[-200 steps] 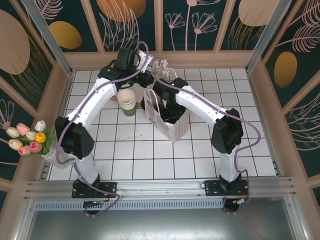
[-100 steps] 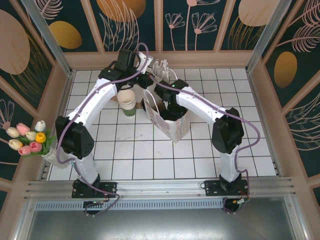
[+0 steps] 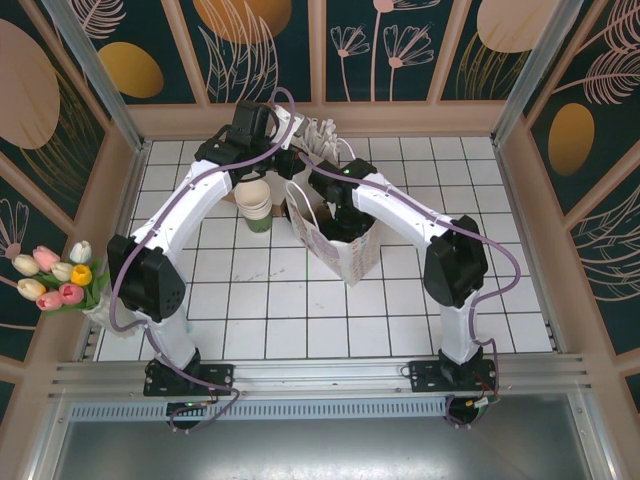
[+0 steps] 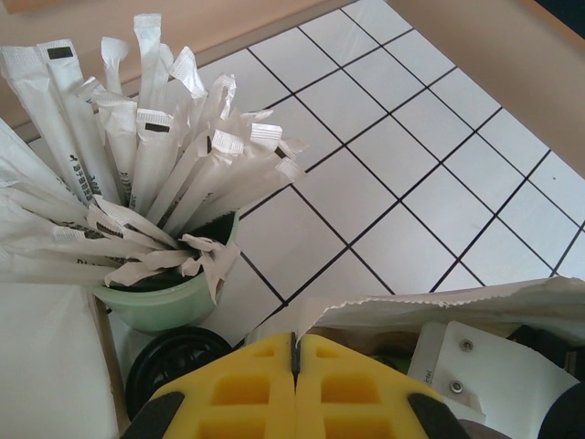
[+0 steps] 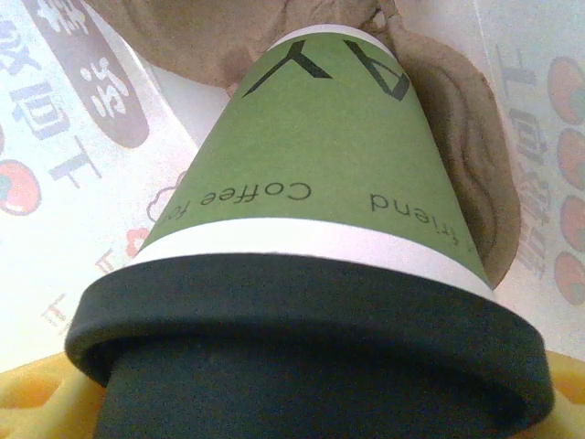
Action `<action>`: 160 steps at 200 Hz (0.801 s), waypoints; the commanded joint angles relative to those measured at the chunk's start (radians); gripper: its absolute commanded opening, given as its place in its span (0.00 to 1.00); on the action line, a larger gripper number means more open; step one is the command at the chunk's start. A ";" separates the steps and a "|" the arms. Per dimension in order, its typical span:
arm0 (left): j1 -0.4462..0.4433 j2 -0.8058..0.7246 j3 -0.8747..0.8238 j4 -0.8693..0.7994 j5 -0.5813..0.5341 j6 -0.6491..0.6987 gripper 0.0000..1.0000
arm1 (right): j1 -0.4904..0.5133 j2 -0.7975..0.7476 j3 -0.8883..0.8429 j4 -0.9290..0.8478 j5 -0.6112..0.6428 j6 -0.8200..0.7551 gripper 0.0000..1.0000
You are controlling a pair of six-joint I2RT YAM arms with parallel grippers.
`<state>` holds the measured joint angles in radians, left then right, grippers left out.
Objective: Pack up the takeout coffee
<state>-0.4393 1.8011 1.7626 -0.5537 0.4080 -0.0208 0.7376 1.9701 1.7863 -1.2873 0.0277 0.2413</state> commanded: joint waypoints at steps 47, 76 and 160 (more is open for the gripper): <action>-0.001 -0.038 -0.016 0.028 0.006 -0.007 0.00 | 0.000 0.016 0.008 -0.067 0.050 -0.004 0.59; -0.001 -0.039 -0.021 0.029 0.007 -0.003 0.00 | 0.002 0.015 0.008 -0.067 0.051 -0.003 0.59; -0.001 -0.045 -0.030 0.030 0.008 -0.007 0.00 | 0.002 0.015 0.013 -0.069 0.057 -0.005 0.59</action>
<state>-0.4393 1.7992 1.7523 -0.5381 0.4107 -0.0204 0.7391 1.9701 1.7863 -1.2877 0.0307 0.2417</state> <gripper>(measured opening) 0.054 0.812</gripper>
